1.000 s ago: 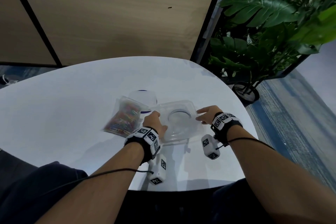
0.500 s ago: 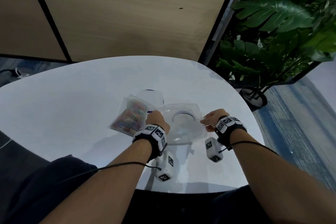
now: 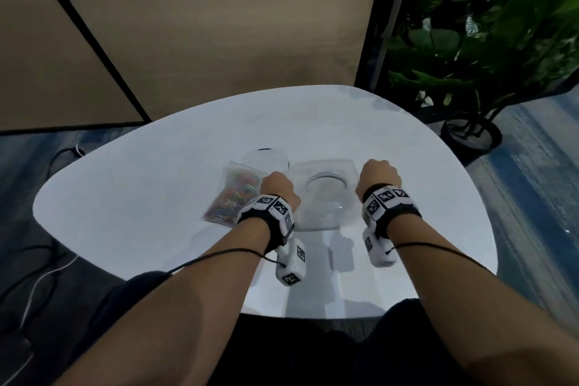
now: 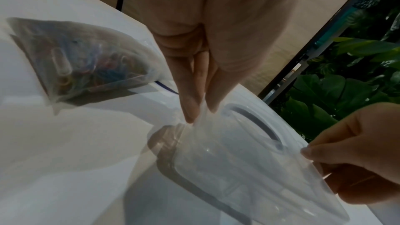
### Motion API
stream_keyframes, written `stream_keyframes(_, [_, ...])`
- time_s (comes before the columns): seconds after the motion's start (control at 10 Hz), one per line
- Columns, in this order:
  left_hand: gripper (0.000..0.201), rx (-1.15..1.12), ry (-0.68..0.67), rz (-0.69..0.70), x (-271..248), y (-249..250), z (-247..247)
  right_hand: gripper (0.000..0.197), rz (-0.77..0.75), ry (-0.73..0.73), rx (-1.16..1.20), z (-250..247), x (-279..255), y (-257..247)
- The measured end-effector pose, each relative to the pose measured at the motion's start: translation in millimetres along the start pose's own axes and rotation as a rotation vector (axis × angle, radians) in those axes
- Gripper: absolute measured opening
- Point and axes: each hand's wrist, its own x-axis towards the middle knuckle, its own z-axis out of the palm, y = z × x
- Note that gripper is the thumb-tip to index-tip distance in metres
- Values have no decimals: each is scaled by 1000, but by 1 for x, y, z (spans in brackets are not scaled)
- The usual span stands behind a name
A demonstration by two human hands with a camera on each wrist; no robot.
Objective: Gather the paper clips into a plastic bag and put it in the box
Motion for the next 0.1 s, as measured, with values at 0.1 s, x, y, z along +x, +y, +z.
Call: stream_keyframes(0.1, [26, -2, -9, -4, 16, 1, -1, 17, -4, -20, -20, -9, 14, -15])
